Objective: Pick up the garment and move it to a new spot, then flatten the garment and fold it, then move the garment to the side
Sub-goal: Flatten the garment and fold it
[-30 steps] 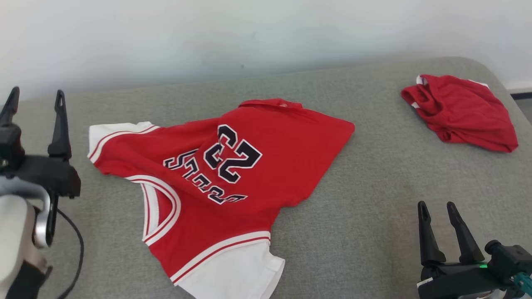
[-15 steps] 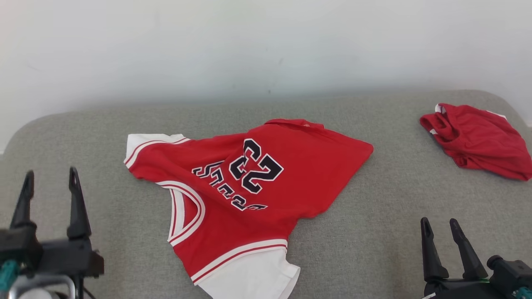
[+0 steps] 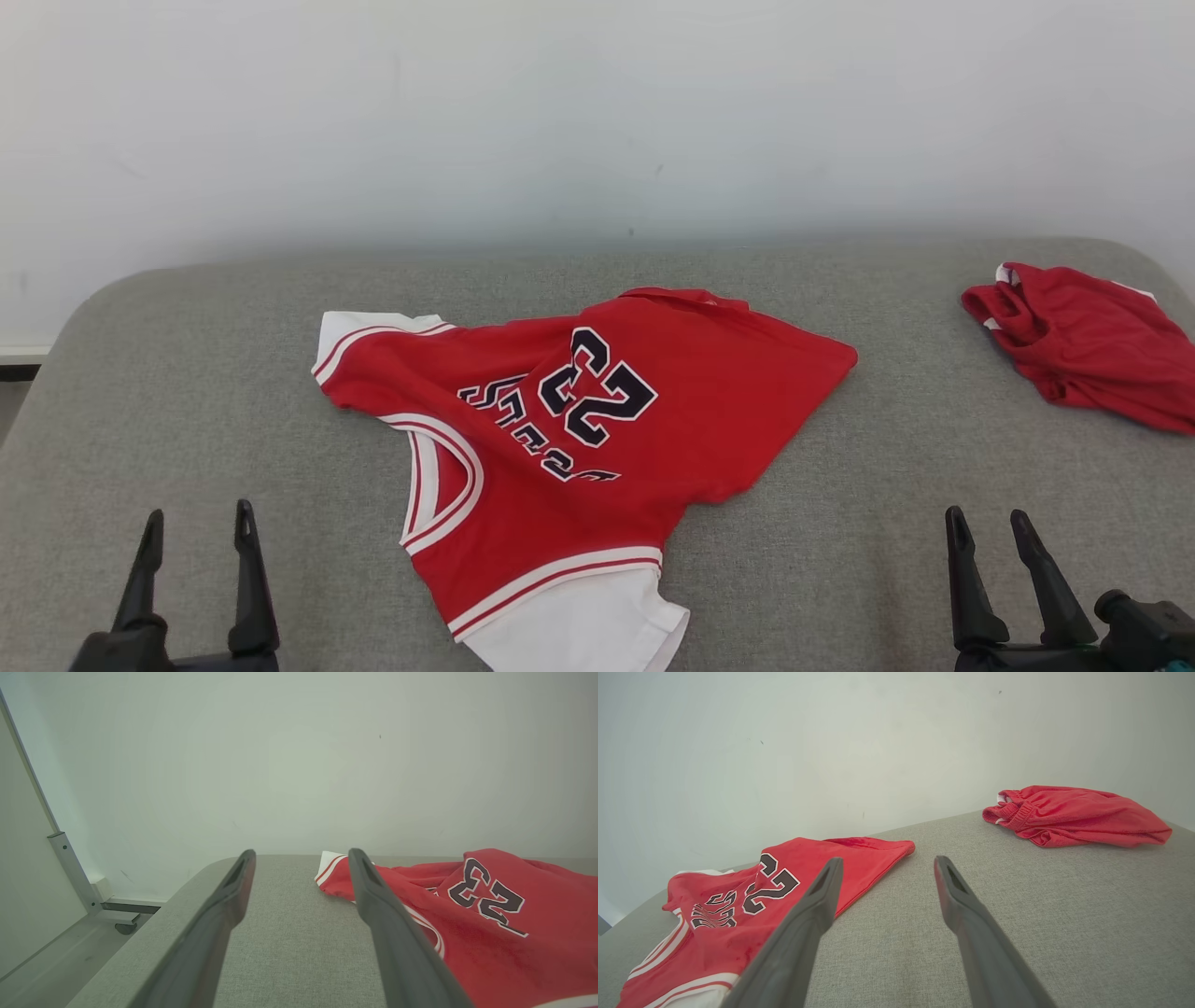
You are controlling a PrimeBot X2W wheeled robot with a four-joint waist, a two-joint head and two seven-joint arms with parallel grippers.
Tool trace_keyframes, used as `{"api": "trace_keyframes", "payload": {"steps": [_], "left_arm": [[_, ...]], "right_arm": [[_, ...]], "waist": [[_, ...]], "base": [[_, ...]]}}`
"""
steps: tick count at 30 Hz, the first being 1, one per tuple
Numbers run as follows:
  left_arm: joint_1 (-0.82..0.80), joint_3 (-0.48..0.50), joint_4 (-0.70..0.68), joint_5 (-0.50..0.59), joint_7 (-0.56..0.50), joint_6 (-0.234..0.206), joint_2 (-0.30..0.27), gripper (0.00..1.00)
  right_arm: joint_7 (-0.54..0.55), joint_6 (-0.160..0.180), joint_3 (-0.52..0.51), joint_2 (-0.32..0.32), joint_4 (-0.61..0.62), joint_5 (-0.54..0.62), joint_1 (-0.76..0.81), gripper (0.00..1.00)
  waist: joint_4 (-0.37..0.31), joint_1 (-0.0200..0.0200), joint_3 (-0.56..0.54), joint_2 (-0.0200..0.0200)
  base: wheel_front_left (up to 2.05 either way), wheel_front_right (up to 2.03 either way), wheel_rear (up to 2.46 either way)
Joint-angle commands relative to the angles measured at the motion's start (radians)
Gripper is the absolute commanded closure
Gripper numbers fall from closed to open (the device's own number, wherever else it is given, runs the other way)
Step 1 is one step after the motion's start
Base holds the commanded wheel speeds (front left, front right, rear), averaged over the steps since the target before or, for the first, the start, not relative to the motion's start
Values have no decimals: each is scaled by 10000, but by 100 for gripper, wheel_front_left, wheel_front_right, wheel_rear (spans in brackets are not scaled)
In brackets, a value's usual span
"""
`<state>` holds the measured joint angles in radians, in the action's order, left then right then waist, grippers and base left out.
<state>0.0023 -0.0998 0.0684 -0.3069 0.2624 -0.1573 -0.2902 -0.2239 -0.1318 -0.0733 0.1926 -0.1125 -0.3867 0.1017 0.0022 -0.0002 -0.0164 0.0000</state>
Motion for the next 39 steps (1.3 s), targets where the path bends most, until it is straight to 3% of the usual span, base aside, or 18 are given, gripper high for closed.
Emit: {"api": "trace_keyframes", "payload": {"steps": [1, 10, 20, 35, 36, 37, 39], "left_arm": [[158, -38, 52, 107, 29, 78, 80, 0], [-24, -754, 720, 292, -19, 577, 299, 0], [-488, -1901, 2500, 194, -512, 1304, 904, 0], [-1345, -2246, 5470, -337, -664, 1724, 1618, 0], [-1418, -2239, 5610, -358, -612, 1746, 1654, 24], [-1486, -2237, 5765, -395, -590, 1767, 1678, 95], [-1597, -2238, 6017, -477, -518, 1838, 1734, 100]], "right_arm": [[9, 30, -16, -30, 52, -44, 62, 0], [65, 30, 86, -73, 67, -59, -55, 0], [60, 30, 91, -60, 39, -124, -266, 0], [-60, 31, 174, -127, -141, -151, -502, 0], [-64, 31, 165, -127, -145, -151, -503, 0], [-75, 31, 146, -129, -144, -150, -497, 0], [-90, 31, 111, -130, -137, -140, -473, 0]], "waist": [[15, 2, -2, 0], [-151, 2, 126, 0], [-526, 2, 572, 0], [-958, 2, 856, 0], [-957, 2, 856, 0], [-947, 2, 854, 0], [-902, 2, 840, 0]], "base": [[0, 0, 0], [0, 0, 0], [0, 0, 0], [0, 0, 0], [0, 0, 0], [0, 0, 0], [0, 0, 0]]}}
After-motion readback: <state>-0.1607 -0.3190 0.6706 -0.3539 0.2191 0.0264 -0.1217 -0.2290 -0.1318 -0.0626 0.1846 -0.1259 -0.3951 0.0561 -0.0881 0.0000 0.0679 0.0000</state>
